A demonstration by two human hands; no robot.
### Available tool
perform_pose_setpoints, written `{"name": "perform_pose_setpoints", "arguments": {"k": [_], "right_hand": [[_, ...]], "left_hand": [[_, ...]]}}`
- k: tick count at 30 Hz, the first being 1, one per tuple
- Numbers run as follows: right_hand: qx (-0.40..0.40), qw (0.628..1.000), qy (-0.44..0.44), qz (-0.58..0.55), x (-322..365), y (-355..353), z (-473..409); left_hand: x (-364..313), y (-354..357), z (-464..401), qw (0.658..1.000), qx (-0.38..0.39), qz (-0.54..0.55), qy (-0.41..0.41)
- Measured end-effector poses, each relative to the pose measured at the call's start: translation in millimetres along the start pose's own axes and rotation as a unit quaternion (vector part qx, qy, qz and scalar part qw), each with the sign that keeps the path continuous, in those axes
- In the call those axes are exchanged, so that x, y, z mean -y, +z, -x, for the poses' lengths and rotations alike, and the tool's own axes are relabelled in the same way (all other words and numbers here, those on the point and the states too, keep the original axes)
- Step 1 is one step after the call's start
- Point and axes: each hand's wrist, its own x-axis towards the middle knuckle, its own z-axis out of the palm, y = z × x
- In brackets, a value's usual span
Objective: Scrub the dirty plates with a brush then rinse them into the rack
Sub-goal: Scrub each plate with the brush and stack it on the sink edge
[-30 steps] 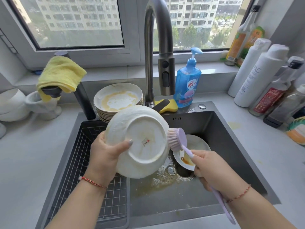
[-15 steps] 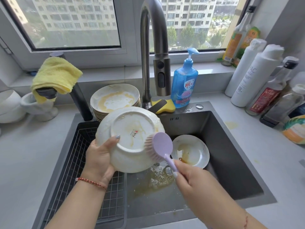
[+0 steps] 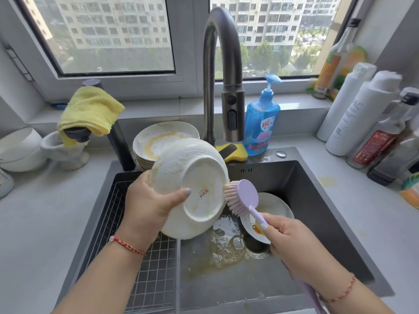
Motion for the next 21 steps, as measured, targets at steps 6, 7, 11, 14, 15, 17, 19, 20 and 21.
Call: {"name": "perform_pose_setpoints", "arguments": {"k": [6,7,11,14,15,17,19,20,21], "right_hand": [[-0.008,1.0,-0.001,-0.019,1,-3,1],[-0.007,1.0,-0.001,-0.017,0,-4,0],[-0.008,1.0,0.006,-0.02,-3,-6,-1],[-0.009,1.0,0.005,-0.024,-8,-7,-5],[-0.009,1.0,0.007,-0.027,-10,-7,-6],[-0.013,0.999,0.009,-0.038,-14,-6,-10],[-0.018,0.999,0.005,-0.048,-18,-7,-12],[-0.019,0.998,0.004,-0.053,-19,-7,-13],[-0.018,0.998,0.003,-0.061,-20,-7,-14]], "left_hand": [[-28,-1,-2,0.965,0.004,-0.225,0.131],[-31,-2,-2,0.952,0.008,-0.261,0.158],[-37,-12,-6,0.884,0.035,-0.382,0.268],[-33,-22,-17,0.801,0.03,-0.469,0.37],[-32,-25,-22,0.782,0.028,-0.482,0.394],[-28,-28,-33,0.751,0.021,-0.501,0.43],[-24,-30,-44,0.723,0.009,-0.528,0.445],[-22,-29,-50,0.711,0.0,-0.542,0.448],[-21,-28,-57,0.704,-0.006,-0.552,0.447]]}}
